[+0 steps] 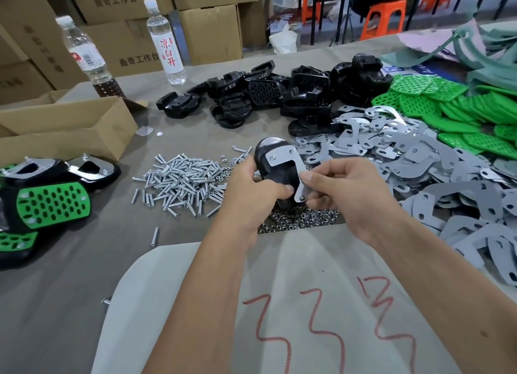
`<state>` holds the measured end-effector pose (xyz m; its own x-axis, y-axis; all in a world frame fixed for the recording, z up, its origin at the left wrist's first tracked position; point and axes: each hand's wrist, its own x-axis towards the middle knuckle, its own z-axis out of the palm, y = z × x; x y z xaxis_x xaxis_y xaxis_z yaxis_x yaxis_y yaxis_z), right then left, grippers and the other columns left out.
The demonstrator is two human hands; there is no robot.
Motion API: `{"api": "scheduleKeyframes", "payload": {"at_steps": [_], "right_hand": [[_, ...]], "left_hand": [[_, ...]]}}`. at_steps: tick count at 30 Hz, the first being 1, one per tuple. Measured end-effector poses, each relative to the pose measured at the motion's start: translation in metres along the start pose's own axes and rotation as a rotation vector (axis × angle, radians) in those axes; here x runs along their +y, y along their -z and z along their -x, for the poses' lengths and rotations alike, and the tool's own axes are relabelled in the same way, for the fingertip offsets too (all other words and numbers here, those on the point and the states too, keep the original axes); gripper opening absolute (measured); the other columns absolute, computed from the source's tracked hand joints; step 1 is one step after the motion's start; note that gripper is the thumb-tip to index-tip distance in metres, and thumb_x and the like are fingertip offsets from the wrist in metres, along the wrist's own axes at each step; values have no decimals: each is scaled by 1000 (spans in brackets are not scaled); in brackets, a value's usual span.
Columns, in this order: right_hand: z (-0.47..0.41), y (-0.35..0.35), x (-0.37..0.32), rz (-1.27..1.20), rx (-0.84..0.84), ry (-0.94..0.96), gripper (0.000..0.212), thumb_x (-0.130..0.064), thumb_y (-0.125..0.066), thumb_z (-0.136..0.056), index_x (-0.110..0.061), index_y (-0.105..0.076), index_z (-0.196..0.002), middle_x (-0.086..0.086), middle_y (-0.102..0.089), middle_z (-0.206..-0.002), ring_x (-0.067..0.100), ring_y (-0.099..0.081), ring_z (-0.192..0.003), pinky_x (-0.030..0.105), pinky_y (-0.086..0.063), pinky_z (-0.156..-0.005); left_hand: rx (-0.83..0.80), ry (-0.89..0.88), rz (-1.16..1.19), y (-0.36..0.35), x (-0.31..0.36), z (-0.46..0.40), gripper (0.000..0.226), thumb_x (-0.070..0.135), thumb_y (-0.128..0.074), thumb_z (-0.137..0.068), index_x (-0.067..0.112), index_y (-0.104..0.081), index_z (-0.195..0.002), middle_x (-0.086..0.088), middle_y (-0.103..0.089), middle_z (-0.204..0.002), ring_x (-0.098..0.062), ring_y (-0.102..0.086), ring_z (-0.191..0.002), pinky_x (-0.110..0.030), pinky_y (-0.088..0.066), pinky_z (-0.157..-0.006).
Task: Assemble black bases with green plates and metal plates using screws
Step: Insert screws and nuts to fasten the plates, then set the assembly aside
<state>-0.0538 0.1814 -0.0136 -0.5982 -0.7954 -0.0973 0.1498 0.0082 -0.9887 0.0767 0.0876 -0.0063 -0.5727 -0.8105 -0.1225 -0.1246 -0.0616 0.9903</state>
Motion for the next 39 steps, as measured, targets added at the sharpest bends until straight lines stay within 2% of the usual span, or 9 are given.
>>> {"api": "scheduleKeyframes", "payload": {"at_steps": [5,13,19,23,27,30,33,35,39], "right_hand": [[1,0,-2,50,-13,-1,17,-7,-77,-91,4,-70,-79,10,-69,-61,15,-61,-47,22,-55,-50],[2,-3,-2,261,37,79,28,-28,-87,-83,-9,-69,-73,8,-68,-54,25,-66,-44,39,-62,-51],[0,-1,1,344,105,133,30,-36,-86,-80,-15,-66,-73,-2,-59,-49,16,-51,-34,26,-40,-36],[-2,0,1,205,109,64,50,-34,-94,-72,-17,-51,-91,9,-63,-79,18,-49,-43,26,-39,-38],[-2,6,-3,125,-52,-7,30,-24,-88,-81,-16,-66,-100,5,-73,-87,17,-61,-65,26,-45,-45],[-1,9,-6,51,-179,15,18,-16,-76,-92,-19,-75,-109,7,-79,-102,20,-72,-86,33,-59,-70],[-1,11,-9,-93,-212,-9,22,-13,-69,-97,-5,-73,-117,21,-74,-117,27,-72,-96,48,-58,-92],[-2,11,-9,-55,-177,5,19,-10,-70,-95,-5,-74,-113,23,-75,-113,29,-72,-93,49,-57,-92],[-2,10,-7,-125,-121,59,23,-5,-66,-97,2,-70,-118,30,-71,-118,40,-70,-96,51,-56,-87]], "left_hand": [[-9,39,40,4,1,1,47,-13,-68,-78,21,-72,-109,-10,-78,-107,-37,-71,-110,-58,-53,-103],[-65,71,152,6,2,1,42,-15,-61,-86,16,-70,-114,-10,-78,-104,-32,-75,-100,-46,-59,-93],[-151,39,231,6,1,2,45,8,-78,-83,15,-66,-126,-5,-78,-110,-23,-75,-100,-44,-60,-94],[-154,26,240,7,1,4,68,5,-88,-62,18,-64,-125,-8,-78,-110,-27,-76,-99,-46,-58,-96],[-204,63,264,5,3,2,53,-10,-74,-80,19,-65,-123,-5,-79,-106,-23,-76,-91,-34,-61,-79],[-231,78,276,4,7,2,56,-13,-73,-78,17,-65,-125,-5,-78,-103,-22,-75,-88,-32,-60,-74],[-202,30,210,6,8,4,58,-16,-74,-77,19,-65,-123,-7,-77,-96,-21,-72,-75,-23,-53,-50],[-161,-30,116,4,6,6,60,-12,-79,-77,25,-66,-122,-10,-75,-103,-23,-70,-77,-17,-44,-44],[-110,-170,-80,2,2,3,44,10,-87,-80,32,-69,-114,4,-76,-107,-20,-74,-92,-13,-45,-51]]}}
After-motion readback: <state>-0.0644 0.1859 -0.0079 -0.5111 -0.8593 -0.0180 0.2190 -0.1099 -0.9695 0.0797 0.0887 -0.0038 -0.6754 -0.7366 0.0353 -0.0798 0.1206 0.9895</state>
